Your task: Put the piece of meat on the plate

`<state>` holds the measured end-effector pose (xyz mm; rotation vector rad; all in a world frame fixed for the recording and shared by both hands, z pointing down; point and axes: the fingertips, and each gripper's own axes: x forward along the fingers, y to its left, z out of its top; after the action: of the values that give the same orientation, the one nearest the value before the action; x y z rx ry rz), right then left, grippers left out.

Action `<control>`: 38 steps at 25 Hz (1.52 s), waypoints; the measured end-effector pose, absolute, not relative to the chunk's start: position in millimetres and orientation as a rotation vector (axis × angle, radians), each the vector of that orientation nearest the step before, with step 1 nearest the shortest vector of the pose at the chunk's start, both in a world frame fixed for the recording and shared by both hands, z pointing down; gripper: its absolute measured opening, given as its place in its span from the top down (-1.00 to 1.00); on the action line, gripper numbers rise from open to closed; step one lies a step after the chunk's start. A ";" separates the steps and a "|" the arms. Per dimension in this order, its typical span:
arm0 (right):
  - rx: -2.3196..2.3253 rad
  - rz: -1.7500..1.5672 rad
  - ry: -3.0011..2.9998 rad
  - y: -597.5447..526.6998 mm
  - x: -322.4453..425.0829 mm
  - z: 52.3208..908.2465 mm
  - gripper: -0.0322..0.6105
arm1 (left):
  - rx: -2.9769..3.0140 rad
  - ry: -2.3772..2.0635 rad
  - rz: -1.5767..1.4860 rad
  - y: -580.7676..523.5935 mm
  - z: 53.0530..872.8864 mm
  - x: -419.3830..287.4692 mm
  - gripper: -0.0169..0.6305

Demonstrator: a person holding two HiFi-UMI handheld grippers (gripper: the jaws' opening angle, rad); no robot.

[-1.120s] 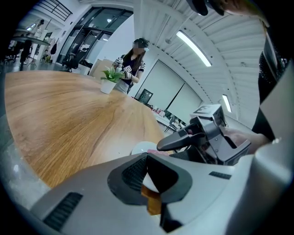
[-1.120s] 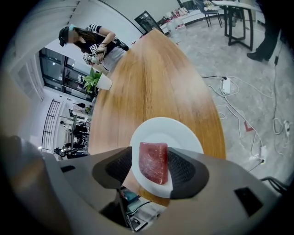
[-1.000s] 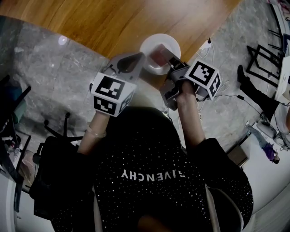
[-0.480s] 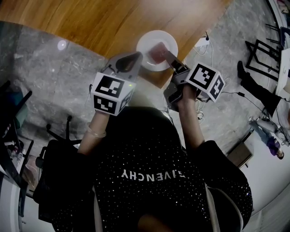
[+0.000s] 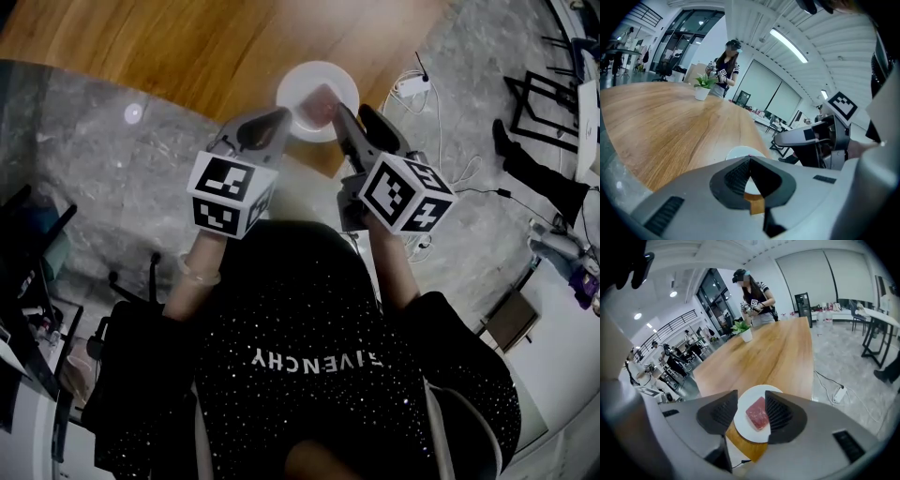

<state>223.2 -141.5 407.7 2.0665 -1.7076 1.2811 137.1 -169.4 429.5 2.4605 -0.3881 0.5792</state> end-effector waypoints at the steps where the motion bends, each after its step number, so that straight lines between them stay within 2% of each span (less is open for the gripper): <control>1: 2.075 1.236 -1.731 -140.3 220.7 402.5 0.36 | 2.473 -0.386 0.580 -168.6 425.9 137.3 0.92; 2: 2.087 1.187 -1.744 -137.9 219.6 397.5 0.51 | 2.482 -0.384 0.582 -166.9 422.3 137.4 0.92; 3: 2.098 1.139 -1.748 -134.7 219.2 393.1 0.75 | 2.489 -0.382 0.585 -164.8 419.3 137.3 0.92; 7: 2.108 0.952 -1.733 -122.6 215.2 381.3 0.86 | 2.513 -0.356 0.610 -155.1 412.3 136.4 0.92; 13: 2.074 0.717 -1.750 -105.0 205.5 363.2 0.87 | 2.580 -0.316 0.627 -135.1 393.2 144.2 0.92; 38: 2.146 0.508 -1.695 -89.0 205.7 346.2 0.87 | 2.795 -0.291 0.550 -122.3 347.3 160.4 0.92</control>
<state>205.7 -89.0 346.2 2.1460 -1.6949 0.5078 160.4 -122.3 347.3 2.7945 -0.2908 0.5495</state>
